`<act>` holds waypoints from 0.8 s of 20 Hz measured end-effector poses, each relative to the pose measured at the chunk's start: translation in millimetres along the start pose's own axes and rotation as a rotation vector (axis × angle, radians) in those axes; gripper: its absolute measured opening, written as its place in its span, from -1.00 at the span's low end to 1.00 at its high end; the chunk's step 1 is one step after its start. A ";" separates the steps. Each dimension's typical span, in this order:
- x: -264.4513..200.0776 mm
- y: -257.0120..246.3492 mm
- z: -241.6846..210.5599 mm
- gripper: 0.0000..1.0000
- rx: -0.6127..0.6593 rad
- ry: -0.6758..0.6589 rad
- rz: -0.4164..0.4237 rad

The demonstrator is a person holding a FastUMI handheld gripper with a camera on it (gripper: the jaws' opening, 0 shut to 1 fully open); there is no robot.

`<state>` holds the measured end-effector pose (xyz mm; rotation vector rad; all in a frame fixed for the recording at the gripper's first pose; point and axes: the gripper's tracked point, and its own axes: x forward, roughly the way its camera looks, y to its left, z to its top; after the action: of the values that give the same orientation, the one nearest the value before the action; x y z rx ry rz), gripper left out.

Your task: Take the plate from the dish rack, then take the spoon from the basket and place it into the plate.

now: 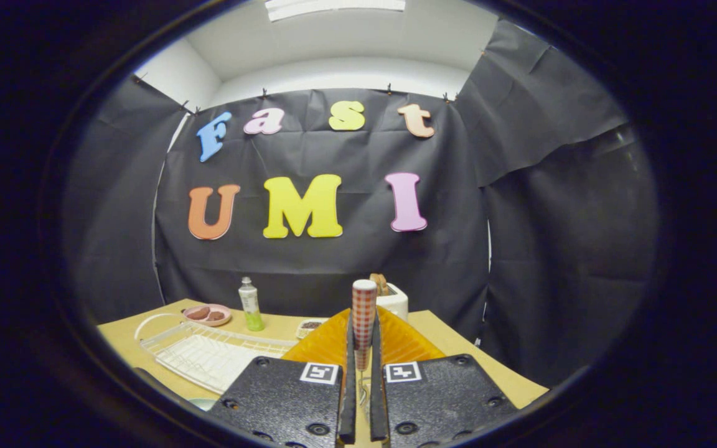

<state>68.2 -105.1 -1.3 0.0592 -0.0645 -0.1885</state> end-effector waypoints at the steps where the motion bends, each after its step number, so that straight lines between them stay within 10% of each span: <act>1: -10.2 13.1 -5.6 -0.72 0.002 0.009 0.012; 16: -95.5 229.0 -126.1 -0.72 -0.078 0.164 0.257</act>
<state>25.8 144.1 -117.7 -0.0121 0.0986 0.0709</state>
